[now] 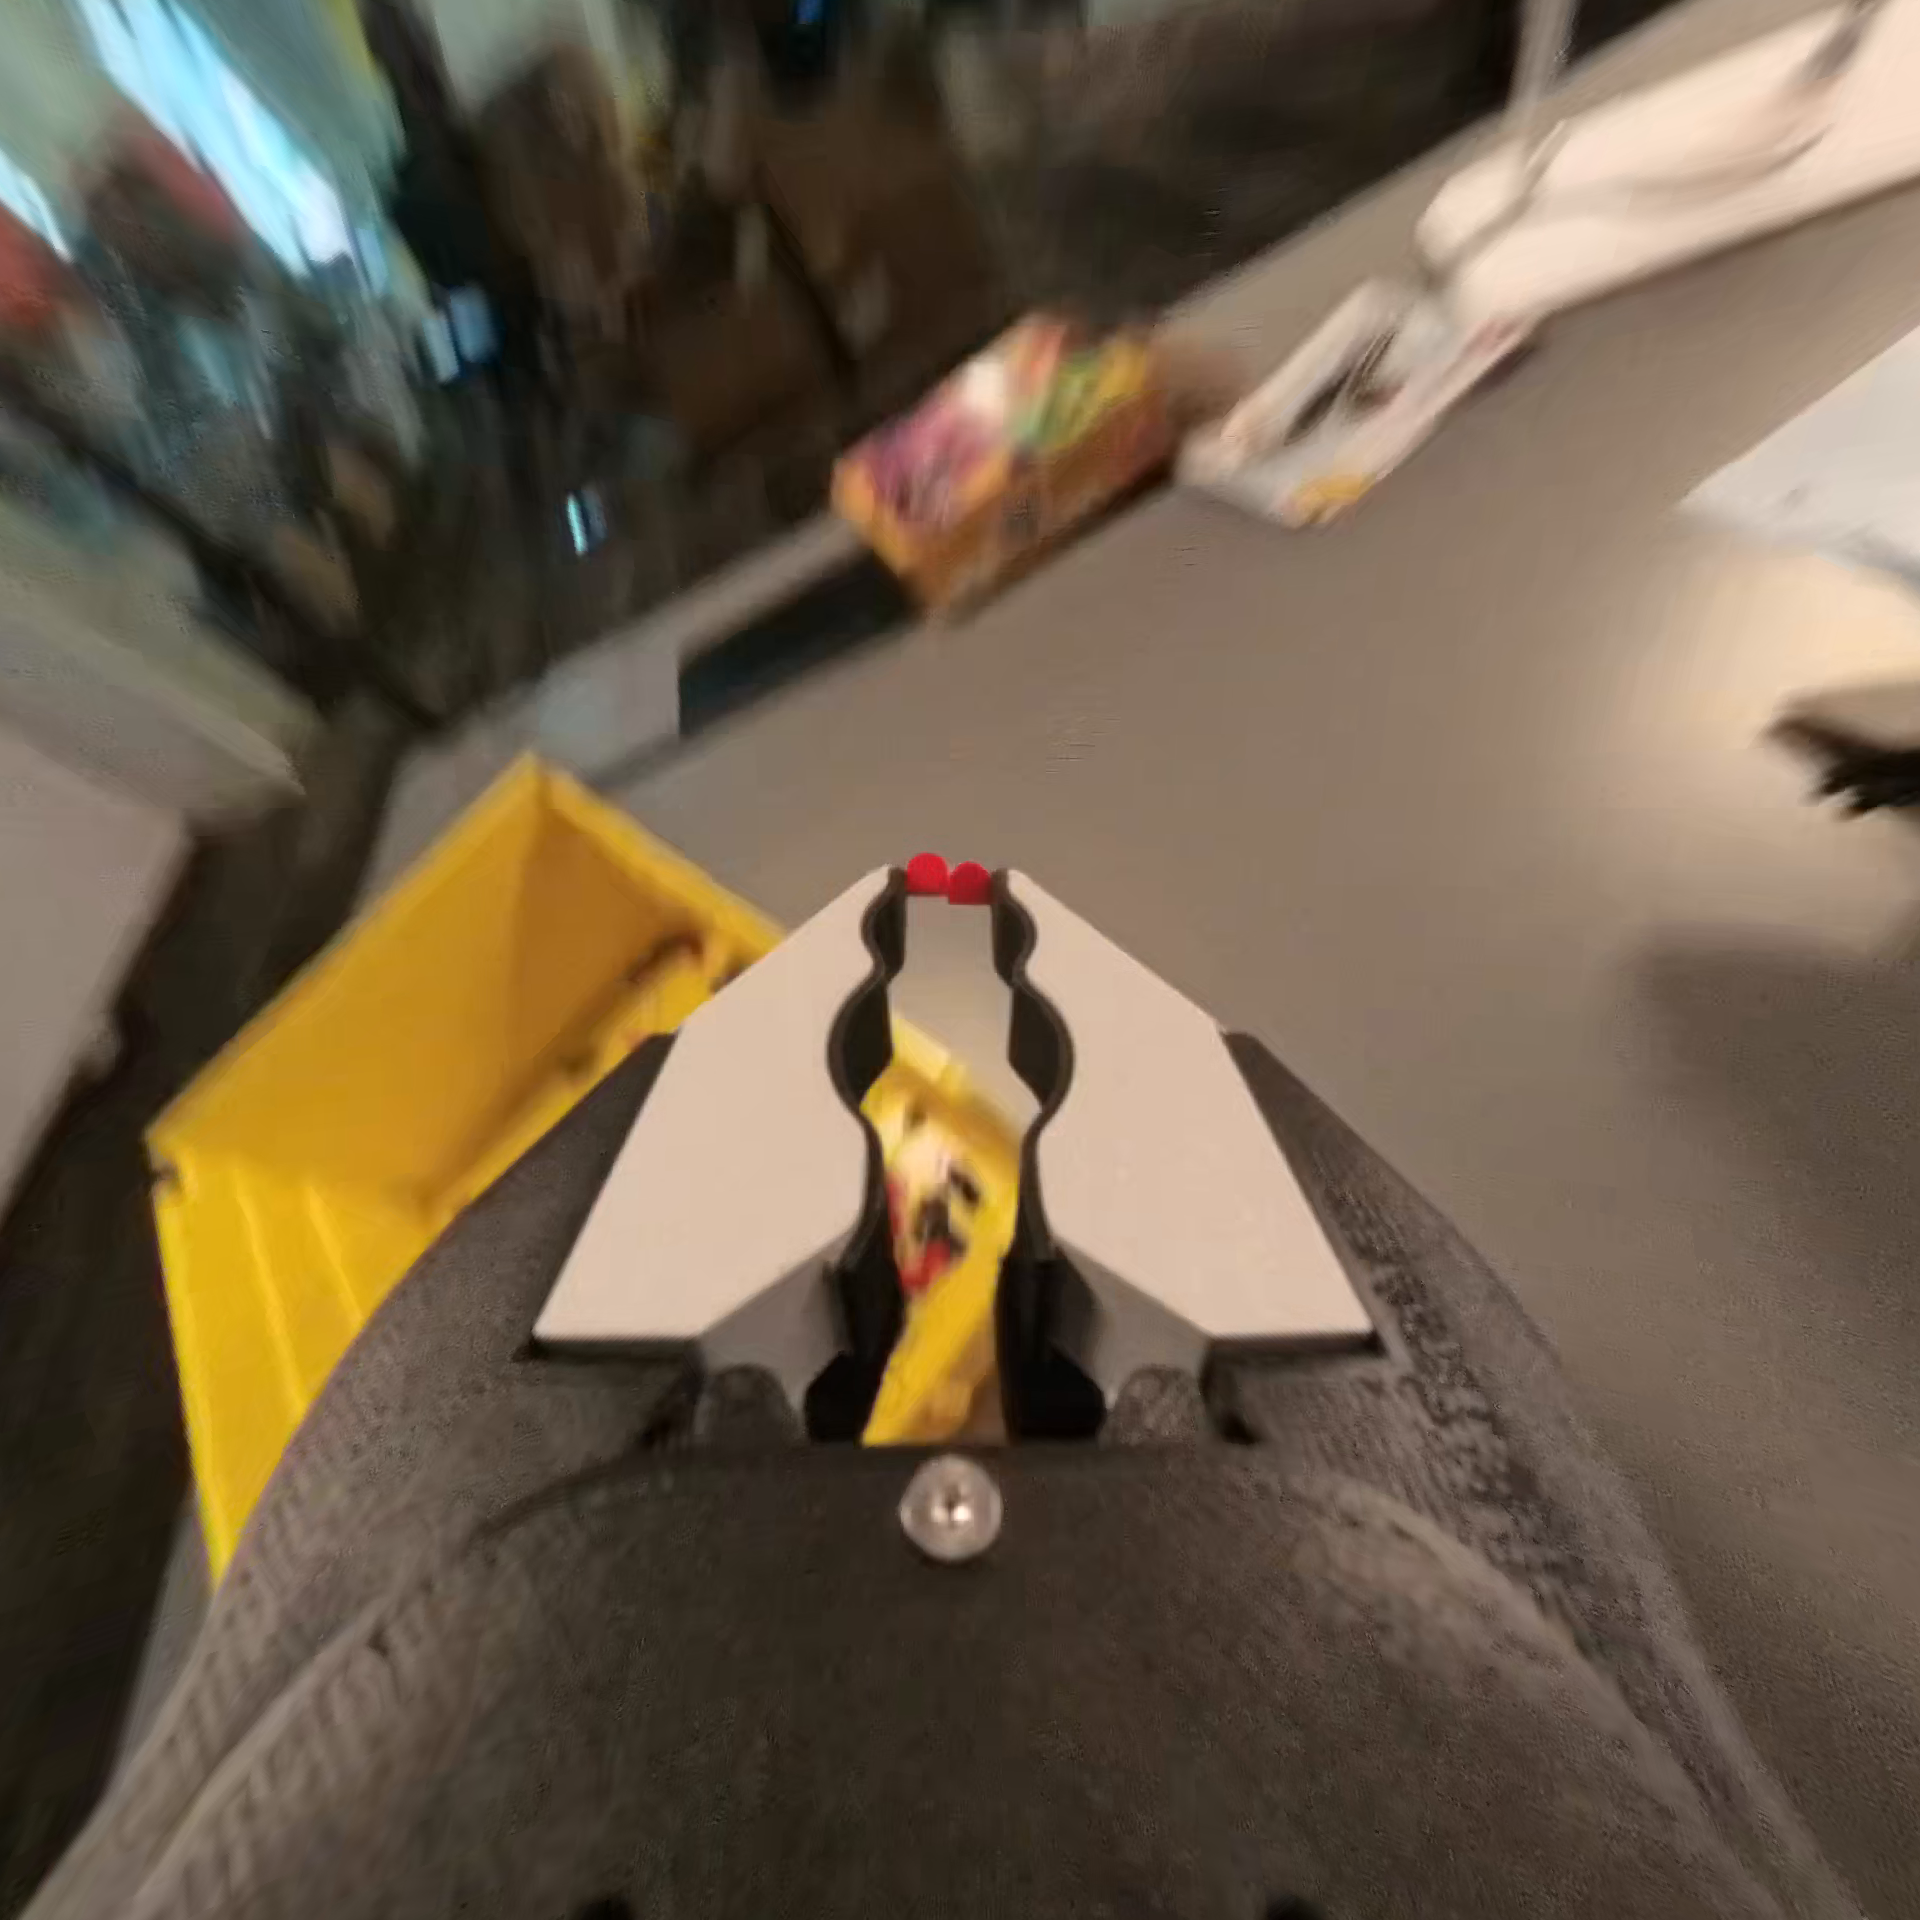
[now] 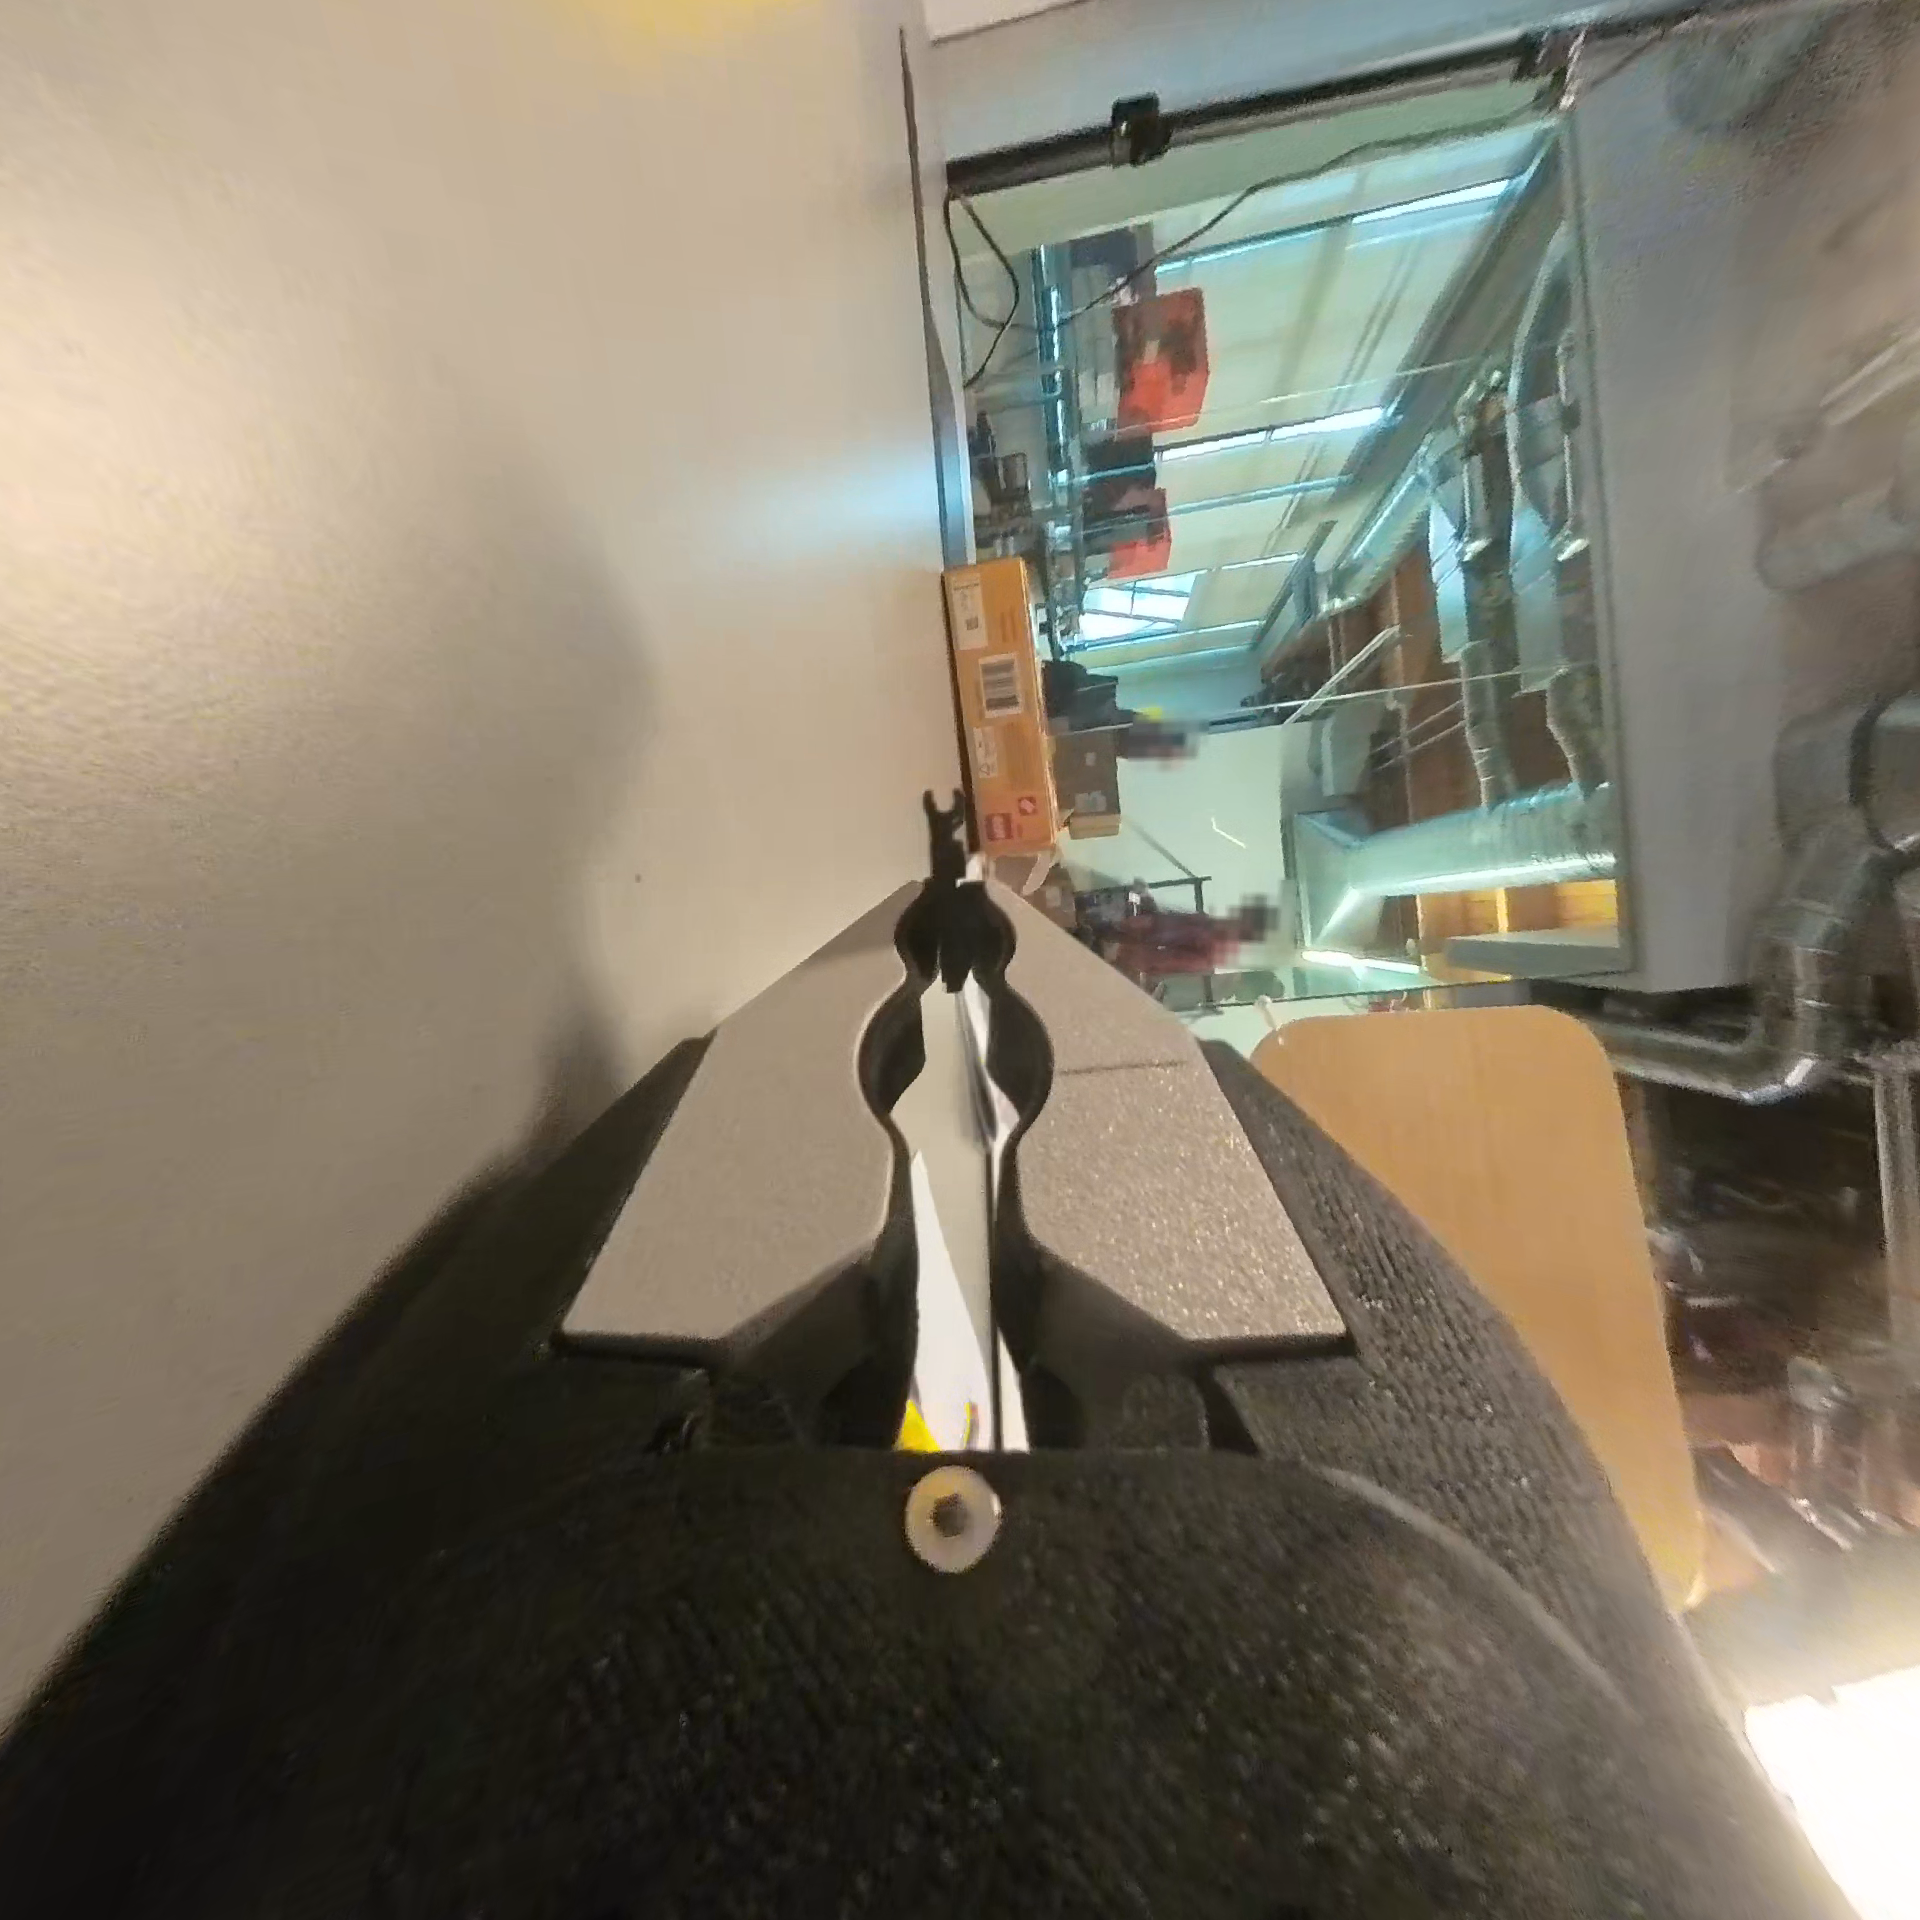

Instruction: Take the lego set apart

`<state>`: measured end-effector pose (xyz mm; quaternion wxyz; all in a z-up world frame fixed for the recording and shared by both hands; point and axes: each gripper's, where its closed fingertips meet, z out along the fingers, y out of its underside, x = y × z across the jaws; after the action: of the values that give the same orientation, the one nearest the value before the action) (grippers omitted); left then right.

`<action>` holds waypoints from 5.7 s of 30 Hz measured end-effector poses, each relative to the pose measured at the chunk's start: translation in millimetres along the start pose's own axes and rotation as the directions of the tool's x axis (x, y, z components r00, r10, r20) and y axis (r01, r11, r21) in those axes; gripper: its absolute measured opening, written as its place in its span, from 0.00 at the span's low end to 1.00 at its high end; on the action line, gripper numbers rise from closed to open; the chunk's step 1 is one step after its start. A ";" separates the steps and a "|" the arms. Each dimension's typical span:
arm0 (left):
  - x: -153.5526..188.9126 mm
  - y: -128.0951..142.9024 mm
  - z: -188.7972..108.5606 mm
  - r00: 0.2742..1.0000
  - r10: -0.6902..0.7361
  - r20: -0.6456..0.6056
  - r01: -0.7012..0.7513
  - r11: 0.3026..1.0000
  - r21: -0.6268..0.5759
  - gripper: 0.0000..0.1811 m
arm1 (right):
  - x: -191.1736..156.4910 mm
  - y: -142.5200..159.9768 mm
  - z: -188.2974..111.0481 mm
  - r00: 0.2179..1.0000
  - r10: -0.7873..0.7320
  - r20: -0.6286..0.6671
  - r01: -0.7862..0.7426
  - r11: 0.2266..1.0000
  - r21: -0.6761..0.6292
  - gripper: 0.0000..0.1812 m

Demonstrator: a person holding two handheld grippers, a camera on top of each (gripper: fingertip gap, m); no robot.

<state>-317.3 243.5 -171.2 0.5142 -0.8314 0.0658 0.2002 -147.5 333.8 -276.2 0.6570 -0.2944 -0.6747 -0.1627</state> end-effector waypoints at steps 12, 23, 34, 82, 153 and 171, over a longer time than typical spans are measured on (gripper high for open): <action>-49.8 175.9 15.5 0.915 -0.403 -0.025 0.240 0.592 -0.770 0.39 | 4.5 -14.4 -4.3 1.000 -0.013 -0.028 0.015 0.997 0.077 0.01; -66.3 133.2 9.4 0.895 -0.441 0.061 0.381 0.688 -0.618 0.57 | 29.9 -25.1 -16.9 0.987 0.001 -0.163 0.024 0.988 0.149 0.01; 158.3 -33.1 -28.4 0.373 -0.486 -0.790 0.514 0.817 -0.260 0.23 | 51.9 -37.2 -32.4 0.961 0.013 -0.276 0.045 0.978 0.206 0.01; -26.1 55.9 -6.0 0.906 -0.418 -0.075 0.404 0.902 -0.152 0.02 | -0.4 -27.4 -29.1 0.873 0.375 0.312 -0.432 0.892 0.136 0.08; 179.9 33.0 -13.0 0.872 -0.121 -0.474 0.115 0.992 -0.042 0.21 | 93.5 24.2 -40.6 0.035 0.898 0.438 -0.983 -0.047 0.175 0.08; 210.9 56.8 7.5 0.867 -0.079 -0.493 -0.003 0.986 -0.165 0.02 | 105.4 68.3 -41.6 0.073 0.960 0.270 -0.972 0.008 0.237 0.07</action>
<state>-145.1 244.2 -305.7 0.4154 -0.8945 0.1633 -0.0262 -69.0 380.8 -180.6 0.6199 -0.5511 -0.3183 0.4590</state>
